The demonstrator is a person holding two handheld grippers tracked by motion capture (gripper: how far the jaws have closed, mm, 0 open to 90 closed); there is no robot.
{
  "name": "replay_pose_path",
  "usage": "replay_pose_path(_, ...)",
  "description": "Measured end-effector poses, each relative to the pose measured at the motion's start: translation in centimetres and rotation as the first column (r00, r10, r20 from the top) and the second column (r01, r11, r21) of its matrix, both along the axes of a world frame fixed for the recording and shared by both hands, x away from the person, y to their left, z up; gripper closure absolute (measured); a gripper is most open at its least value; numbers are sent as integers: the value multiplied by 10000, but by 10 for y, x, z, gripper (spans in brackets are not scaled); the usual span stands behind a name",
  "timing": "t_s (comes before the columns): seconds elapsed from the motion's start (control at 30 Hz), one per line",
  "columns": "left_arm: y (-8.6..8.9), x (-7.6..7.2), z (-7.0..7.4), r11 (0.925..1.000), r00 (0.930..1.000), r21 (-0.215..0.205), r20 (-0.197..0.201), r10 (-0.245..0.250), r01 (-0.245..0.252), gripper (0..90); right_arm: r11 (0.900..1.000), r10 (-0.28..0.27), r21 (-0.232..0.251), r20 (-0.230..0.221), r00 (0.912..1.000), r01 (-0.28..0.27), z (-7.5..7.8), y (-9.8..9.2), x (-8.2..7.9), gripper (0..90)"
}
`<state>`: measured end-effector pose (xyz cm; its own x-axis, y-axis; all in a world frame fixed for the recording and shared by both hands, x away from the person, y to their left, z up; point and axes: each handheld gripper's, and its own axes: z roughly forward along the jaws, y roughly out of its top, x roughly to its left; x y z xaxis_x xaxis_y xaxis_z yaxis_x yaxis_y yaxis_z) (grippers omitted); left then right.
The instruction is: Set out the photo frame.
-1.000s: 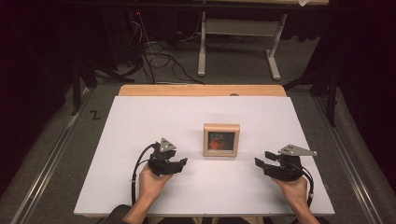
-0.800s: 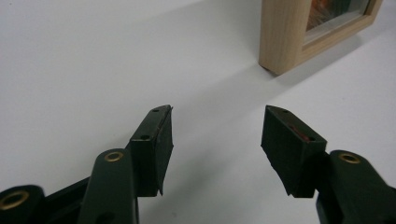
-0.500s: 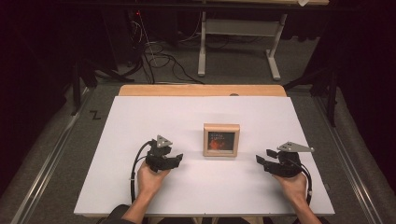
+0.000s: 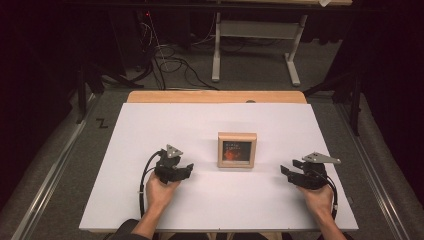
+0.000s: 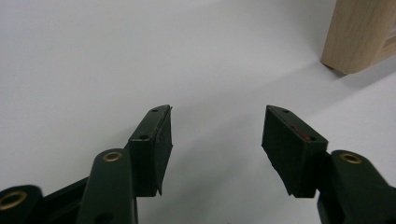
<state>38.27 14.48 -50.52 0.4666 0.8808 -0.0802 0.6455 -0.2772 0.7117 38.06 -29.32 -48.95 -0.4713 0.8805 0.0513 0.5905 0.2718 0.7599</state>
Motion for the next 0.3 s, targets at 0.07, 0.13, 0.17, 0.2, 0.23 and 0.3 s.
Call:
replay_pose_path(0.07, -1, 0, -1, 10000, 10000, 32, -52, -29, 29, 427, 10000, -7, -35, -118, 9999, 7, -1, 0, 0, 417)
replay_pose_path(0.13, -1, 0, -1, 10000, 10000, 19, -59, -41, 41, 427, 9999, 21, -102, -208, 9998, -23, -3, 0, 1, 414)
replay_pose_path(0.17, -1, 0, -1, 10000, 10000, 17, -60, -21, 21, 427, 9999, 17, -138, -210, 9998, -20, -2, 1, 1, 414)
replay_pose_path(0.2, 0, 1, -1, 10000, 10000, 50, -79, 0, 1, 427, 9999, 22, -118, -161, 9999, -24, -2, 1, 0, 413)
replay_pose_path(0.23, 0, 1, -2, 10000, 9999, 71, -99, 24, -24, 427, 9999, -14, -133, -161, 9999, 12, -2, 1, 0, 412)
replay_pose_path(0.3, 0, 2, -3, 9999, 9999, 100, -142, 37, -36, 426, 9998, -127, -145, -131, 9998, 125, -2, 1, 0, 411)
